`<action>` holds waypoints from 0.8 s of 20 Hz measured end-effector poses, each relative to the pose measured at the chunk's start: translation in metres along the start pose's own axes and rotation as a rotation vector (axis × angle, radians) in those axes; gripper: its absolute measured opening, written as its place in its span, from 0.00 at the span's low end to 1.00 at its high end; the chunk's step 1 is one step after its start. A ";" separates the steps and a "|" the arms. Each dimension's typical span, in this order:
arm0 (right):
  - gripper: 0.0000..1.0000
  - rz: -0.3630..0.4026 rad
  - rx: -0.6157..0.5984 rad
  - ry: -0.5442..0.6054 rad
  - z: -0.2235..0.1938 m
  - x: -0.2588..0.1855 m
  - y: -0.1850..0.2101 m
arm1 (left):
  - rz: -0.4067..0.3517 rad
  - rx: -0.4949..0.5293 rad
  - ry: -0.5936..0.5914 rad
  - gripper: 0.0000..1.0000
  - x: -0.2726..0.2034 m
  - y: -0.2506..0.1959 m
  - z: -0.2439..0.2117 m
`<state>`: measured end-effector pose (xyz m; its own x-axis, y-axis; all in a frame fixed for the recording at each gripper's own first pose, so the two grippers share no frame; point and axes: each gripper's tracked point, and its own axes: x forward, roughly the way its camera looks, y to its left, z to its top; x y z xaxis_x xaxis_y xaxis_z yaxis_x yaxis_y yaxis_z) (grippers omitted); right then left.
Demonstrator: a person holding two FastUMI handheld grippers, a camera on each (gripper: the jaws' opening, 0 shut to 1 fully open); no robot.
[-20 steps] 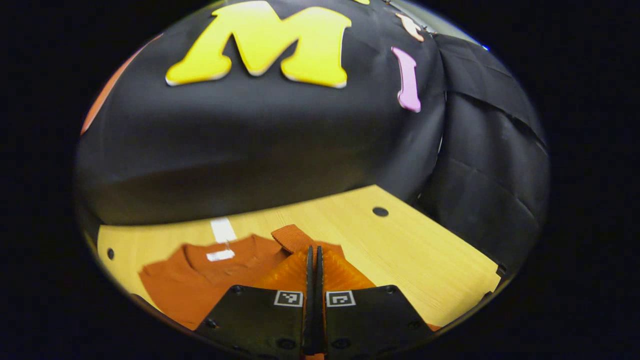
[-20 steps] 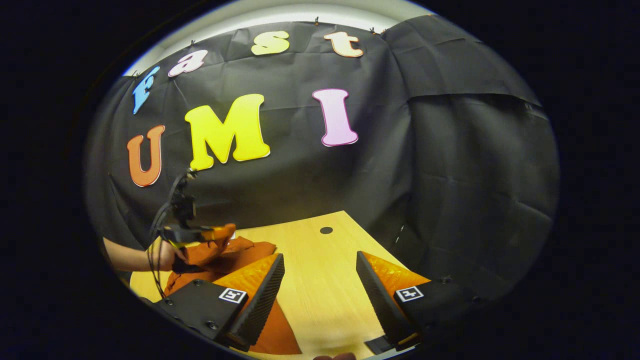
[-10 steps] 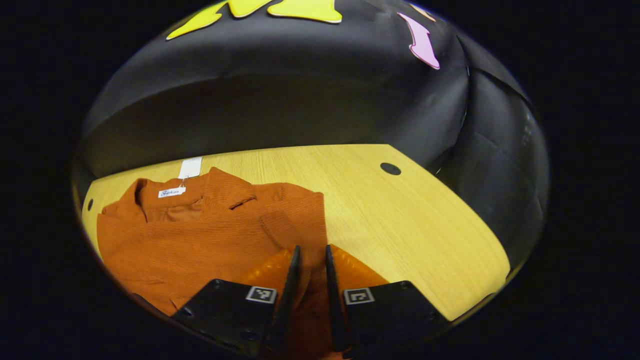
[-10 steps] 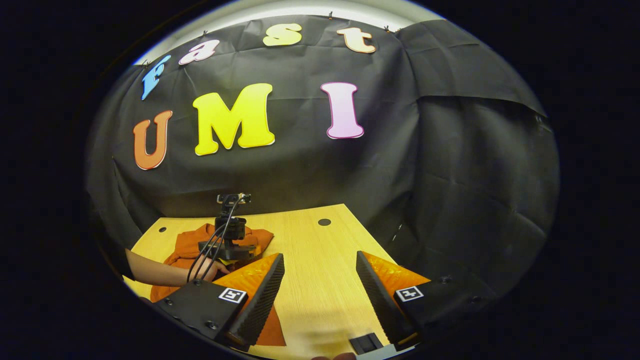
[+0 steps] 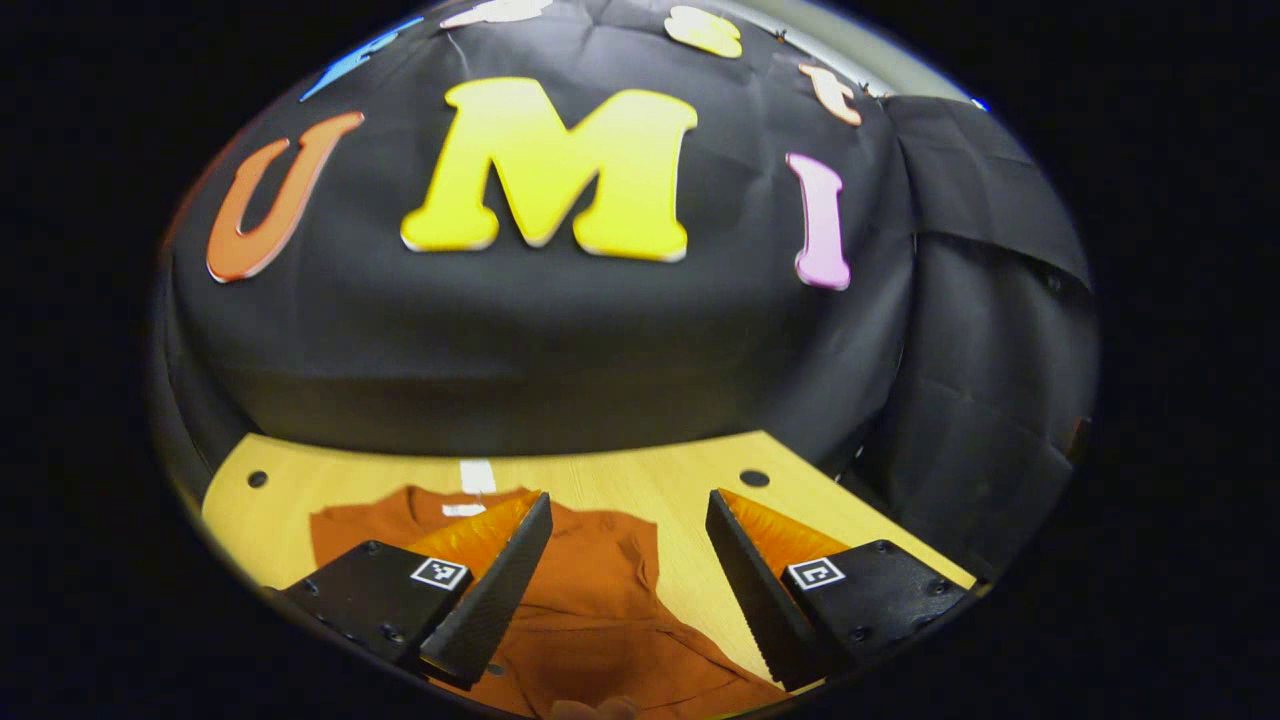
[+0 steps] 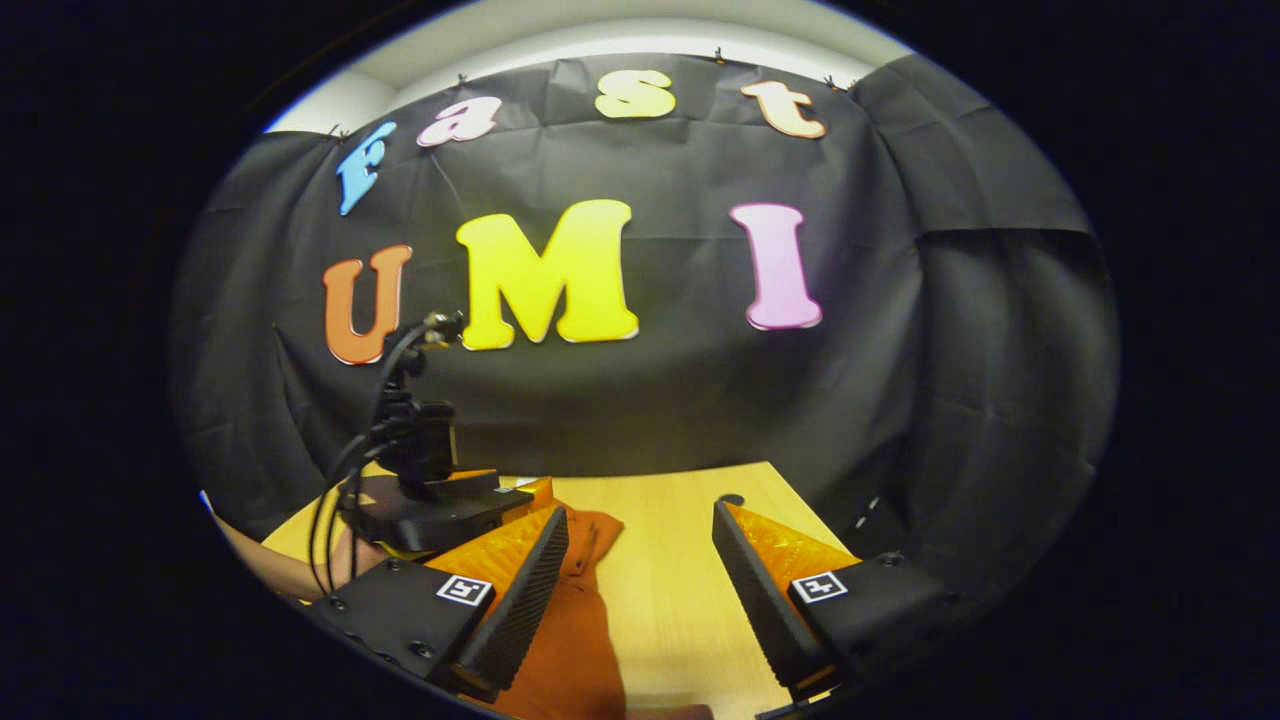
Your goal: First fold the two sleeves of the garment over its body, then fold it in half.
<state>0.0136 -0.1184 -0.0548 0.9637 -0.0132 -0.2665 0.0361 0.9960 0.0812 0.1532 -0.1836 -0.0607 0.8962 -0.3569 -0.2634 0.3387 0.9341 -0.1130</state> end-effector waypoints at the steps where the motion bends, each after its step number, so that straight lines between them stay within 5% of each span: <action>1: 0.93 0.025 -0.008 -0.020 0.005 0.004 0.011 | 0.024 -0.003 -0.033 1.00 -0.019 0.012 0.016; 4: 0.93 0.105 -0.027 -0.065 0.020 0.012 0.049 | 0.099 -0.008 -0.123 1.00 -0.091 0.053 0.060; 10: 0.93 0.176 -0.055 -0.075 0.020 0.009 0.083 | 0.240 0.005 -0.171 0.98 -0.172 0.128 0.067; 16: 0.93 0.202 -0.058 0.039 -0.018 0.001 0.076 | 0.194 -0.047 -0.028 0.98 -0.208 0.157 0.005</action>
<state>0.0127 -0.0415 -0.0662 0.9389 0.1894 -0.2875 -0.1729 0.9815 0.0819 0.0212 0.0373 -0.0191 0.9513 -0.1687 -0.2579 0.1452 0.9835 -0.1077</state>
